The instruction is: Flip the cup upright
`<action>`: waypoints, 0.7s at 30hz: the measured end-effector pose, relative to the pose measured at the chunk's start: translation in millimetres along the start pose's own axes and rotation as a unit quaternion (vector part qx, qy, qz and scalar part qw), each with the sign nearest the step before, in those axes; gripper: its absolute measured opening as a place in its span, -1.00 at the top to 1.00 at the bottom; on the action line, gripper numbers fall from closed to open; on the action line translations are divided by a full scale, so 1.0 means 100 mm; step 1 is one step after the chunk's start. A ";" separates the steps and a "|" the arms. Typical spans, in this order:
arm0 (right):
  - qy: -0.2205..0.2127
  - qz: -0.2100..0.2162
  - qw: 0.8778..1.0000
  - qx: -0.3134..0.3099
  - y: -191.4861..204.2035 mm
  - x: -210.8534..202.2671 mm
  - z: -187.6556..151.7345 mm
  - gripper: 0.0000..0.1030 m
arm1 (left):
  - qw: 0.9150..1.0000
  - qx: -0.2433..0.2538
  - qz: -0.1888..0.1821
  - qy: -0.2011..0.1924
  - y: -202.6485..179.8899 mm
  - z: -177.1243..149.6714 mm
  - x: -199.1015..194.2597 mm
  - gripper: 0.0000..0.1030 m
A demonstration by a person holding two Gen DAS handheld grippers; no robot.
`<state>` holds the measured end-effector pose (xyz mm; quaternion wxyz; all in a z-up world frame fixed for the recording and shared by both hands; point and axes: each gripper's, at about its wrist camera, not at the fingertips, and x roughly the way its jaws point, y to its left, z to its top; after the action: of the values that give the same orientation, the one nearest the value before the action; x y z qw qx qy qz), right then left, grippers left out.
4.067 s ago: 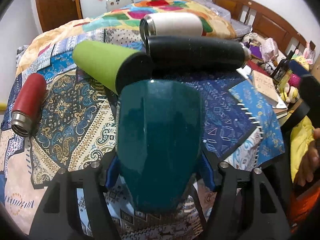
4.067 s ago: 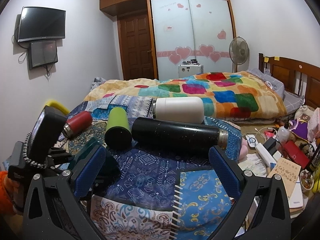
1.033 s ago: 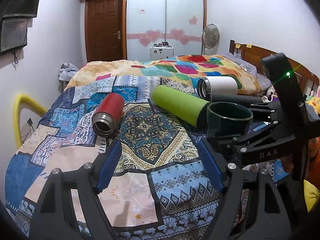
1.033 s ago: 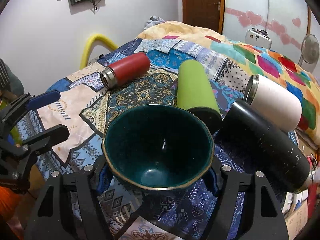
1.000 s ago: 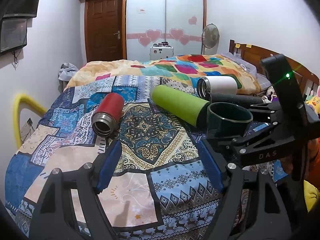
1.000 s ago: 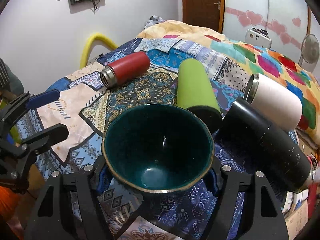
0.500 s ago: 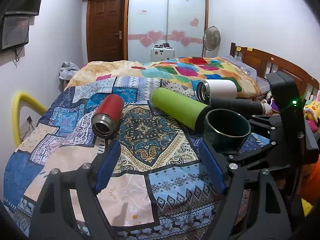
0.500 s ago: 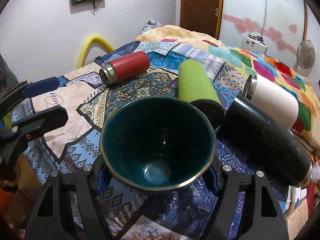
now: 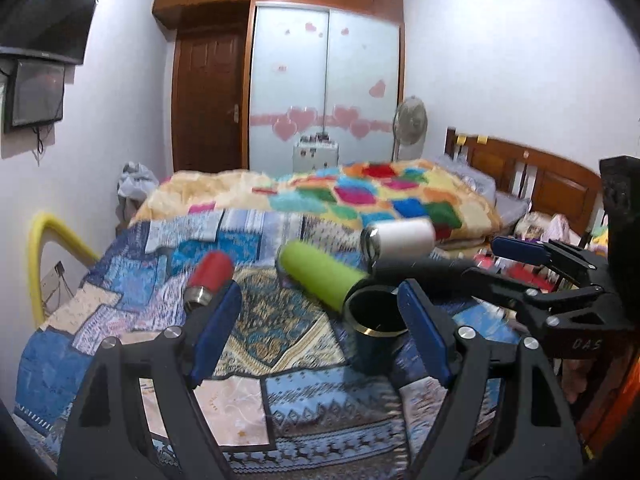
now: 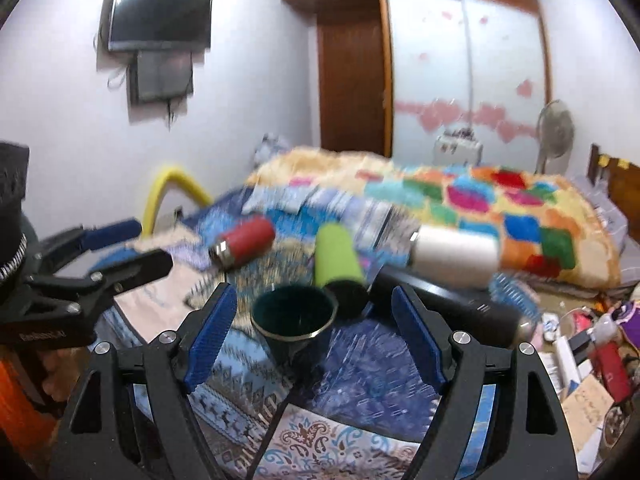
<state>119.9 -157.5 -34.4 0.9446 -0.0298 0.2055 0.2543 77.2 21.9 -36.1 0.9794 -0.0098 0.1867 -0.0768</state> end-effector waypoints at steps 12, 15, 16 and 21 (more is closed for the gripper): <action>-0.112 -0.031 0.993 0.030 0.12 -0.77 0.14 -0.54 | 0.994 0.004 0.027 -0.108 -0.35 0.23 -0.87 -0.78; -0.127 -0.040 0.991 0.032 0.15 -0.85 0.11 -0.69 | 0.993 0.004 0.027 -0.117 -0.40 0.21 -1.00 -0.82; -0.131 -0.045 0.990 0.030 0.17 -0.87 0.10 -0.70 | 0.993 0.004 0.028 -0.118 -0.41 0.20 -1.03 -0.84; -0.146 -0.062 0.987 0.031 0.19 -0.98 0.07 -0.96 | 0.992 0.002 0.033 -0.123 -0.45 0.17 -1.13 -0.97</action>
<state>35.6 -185.5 12.2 0.9787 0.0248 0.0713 0.1907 -27.4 -5.0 22.7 0.9969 -0.0109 0.0648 -0.0434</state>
